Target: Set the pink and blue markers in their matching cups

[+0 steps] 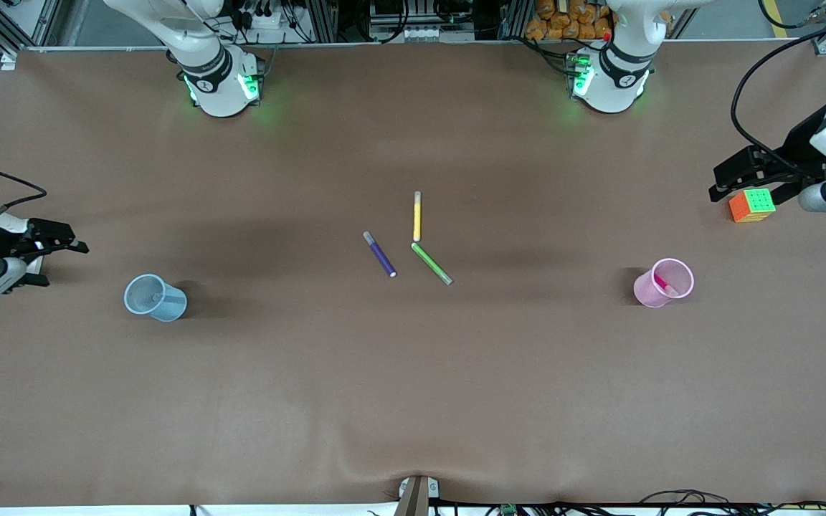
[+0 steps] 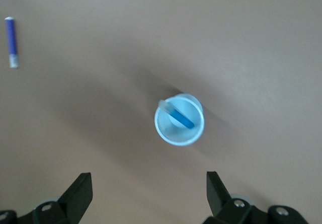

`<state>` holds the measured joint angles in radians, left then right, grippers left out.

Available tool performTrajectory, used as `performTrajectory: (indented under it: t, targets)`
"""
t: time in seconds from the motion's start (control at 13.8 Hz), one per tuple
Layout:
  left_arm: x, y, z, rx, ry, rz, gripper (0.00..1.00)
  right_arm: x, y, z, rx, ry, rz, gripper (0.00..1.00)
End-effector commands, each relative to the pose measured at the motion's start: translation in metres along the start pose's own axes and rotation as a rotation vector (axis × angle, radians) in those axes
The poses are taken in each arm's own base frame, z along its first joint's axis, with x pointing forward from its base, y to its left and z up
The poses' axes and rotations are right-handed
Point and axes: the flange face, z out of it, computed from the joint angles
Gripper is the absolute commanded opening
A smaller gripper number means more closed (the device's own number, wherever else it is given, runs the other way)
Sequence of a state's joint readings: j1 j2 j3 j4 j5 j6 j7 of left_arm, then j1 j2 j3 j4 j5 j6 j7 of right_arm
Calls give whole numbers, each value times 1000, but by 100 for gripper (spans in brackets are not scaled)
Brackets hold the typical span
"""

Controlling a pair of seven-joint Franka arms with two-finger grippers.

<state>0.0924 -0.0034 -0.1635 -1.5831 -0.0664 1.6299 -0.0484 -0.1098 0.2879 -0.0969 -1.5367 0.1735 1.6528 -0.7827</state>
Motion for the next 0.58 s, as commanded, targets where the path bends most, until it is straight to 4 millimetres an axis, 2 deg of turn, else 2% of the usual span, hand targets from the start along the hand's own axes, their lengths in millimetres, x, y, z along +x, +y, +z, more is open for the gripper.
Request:
performTrajectory:
  t: [0.0,0.22,0.51]
  targets:
    - [-5,-11,-1,4,-9,31,100,-5,-44,-25,-68,-15,157,100]
    - [-7,-16,-7,7,1,23,100,-6,-76,-45,-119,-17,348,100]
    - [-7,-30,-8,4,3,21,100,-22,-89,-78,-146,15,482,100]
